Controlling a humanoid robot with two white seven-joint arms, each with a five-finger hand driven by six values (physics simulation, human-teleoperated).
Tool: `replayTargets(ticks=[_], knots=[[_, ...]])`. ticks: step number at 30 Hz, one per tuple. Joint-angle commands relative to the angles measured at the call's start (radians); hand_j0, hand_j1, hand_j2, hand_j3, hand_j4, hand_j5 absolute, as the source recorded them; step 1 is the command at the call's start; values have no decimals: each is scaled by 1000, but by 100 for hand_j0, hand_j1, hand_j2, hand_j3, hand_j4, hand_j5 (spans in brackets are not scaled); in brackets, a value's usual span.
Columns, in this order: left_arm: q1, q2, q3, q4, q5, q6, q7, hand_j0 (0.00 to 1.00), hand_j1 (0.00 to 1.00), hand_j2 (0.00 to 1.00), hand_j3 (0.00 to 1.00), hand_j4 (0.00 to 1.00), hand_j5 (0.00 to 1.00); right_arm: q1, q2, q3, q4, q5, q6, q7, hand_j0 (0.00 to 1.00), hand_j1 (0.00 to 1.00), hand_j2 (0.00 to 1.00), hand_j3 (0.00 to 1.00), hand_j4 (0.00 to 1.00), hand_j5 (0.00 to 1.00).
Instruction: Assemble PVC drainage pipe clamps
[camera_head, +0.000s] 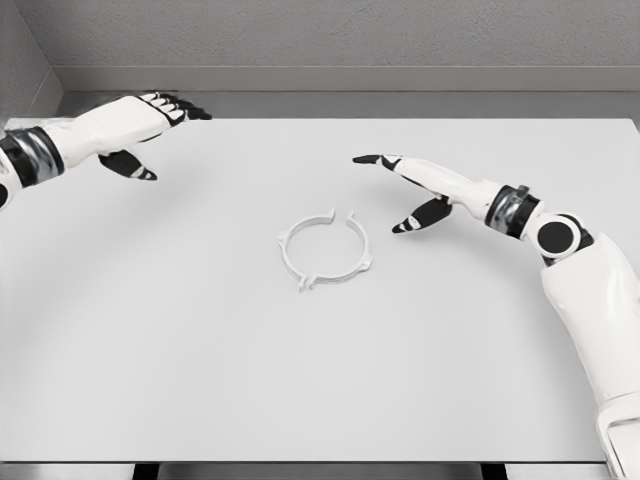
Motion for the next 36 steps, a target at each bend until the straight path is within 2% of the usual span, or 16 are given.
replayTargets(ticks=[1,3,4,5,6,8,11,16,29,31,36], knots=[[3,43,6,-10,80,2,-41,100,100,100,100,100,100,0,4,5,-2,-8,3,0,100,100,100,100,100,100],[44,63,3,-42,107,2,-41,100,100,100,100,100,100,-2,15,36,-3,-8,3,0,100,100,100,100,100,100],[78,65,2,-93,112,2,-43,100,100,100,100,100,100,-2,23,39,-5,-8,3,0,100,100,100,100,100,100],[95,69,5,-145,113,2,-44,100,100,100,100,100,100,-2,27,42,-3,-6,3,0,100,100,100,100,100,100],[95,91,6,-153,118,2,-43,100,100,100,100,100,100,-2,27,51,-5,-6,3,0,100,100,100,100,100,100],[92,139,9,-153,139,2,-44,100,100,100,100,100,100,-2,27,53,-3,-5,3,0,100,100,100,100,100,100],[92,148,11,-153,158,2,-44,100,100,100,100,100,100,0,29,53,-3,-5,3,0,100,100,100,100,100,100],[94,148,31,-153,159,2,-44,100,100,100,100,100,100,0,35,64,-10,-3,3,0,100,100,100,100,100,100],[92,145,31,-154,159,2,-44,100,100,100,100,100,100,6,43,70,-42,-5,3,0,100,100,100,100,100,100],[89,145,31,-156,179,2,-44,100,100,100,100,100,100,6,44,70,-42,-5,3,0,100,100,100,100,100,100],[97,146,34,-179,189,2,-44,100,100,100,100,100,100,6,26,57,-42,-8,3,0,100,100,100,100,100,100]])
